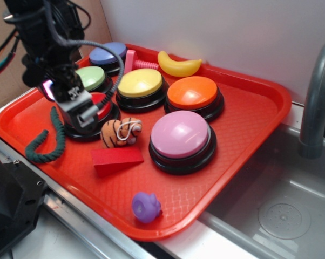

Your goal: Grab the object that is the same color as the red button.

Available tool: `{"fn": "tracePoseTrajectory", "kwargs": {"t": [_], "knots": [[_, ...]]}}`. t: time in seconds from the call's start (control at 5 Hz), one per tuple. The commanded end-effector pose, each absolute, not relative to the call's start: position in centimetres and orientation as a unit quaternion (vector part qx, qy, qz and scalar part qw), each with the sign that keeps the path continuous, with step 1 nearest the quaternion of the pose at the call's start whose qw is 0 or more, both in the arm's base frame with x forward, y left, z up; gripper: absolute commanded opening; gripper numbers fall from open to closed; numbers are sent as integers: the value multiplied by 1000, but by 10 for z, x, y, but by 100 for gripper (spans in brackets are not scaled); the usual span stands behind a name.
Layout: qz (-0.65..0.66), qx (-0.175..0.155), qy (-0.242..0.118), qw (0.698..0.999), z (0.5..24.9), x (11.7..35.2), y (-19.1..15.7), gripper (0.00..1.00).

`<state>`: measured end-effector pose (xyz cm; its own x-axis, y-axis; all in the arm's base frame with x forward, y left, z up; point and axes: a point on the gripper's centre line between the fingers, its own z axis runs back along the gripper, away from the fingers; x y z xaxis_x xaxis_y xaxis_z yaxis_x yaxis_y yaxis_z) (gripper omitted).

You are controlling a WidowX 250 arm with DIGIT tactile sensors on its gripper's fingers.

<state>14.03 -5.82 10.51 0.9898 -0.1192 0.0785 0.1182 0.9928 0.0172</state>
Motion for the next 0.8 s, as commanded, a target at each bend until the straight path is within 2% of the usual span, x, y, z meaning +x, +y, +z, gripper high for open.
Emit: {"fn": "tracePoseTrajectory", "kwargs": {"t": [0.0, 0.2, 0.4, 0.6], "knots": [[-92, -3, -61, 994, 65, 154, -56, 100], [-87, 3, -47, 995, 52, 155, -56, 100], [-99, -10, -42, 994, 32, 157, -55, 100], [-103, -12, -34, 994, 24, 157, -57, 100]]}}
